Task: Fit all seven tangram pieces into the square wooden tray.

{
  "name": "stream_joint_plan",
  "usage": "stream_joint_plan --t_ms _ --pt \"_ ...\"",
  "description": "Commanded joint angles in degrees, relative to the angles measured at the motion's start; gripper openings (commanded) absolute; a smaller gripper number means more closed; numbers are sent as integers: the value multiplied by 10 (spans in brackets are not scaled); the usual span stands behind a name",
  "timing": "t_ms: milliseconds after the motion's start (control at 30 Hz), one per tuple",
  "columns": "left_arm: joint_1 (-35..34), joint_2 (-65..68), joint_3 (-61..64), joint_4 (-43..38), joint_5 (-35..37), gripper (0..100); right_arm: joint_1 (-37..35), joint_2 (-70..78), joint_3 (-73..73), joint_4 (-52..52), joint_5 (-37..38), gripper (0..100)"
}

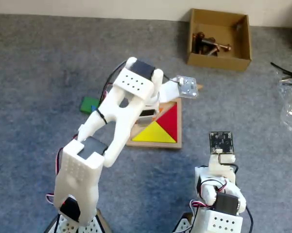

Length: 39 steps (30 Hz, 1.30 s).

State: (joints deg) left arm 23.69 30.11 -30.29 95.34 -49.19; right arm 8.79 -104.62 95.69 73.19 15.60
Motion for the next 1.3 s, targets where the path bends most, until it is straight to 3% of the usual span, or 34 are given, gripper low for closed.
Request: stream_joint_plan --t_ms 0,633,1267 --pt "9 -5 -4 -48 -4 9 -2 -5 63 -15 -3 5" --pt "10 40 -6 -110 -6 10 -2 -5 63 -15 -3 5" --pt "14 109 -5 -241 -5 11 -2 -5 63 -15 -3 5"
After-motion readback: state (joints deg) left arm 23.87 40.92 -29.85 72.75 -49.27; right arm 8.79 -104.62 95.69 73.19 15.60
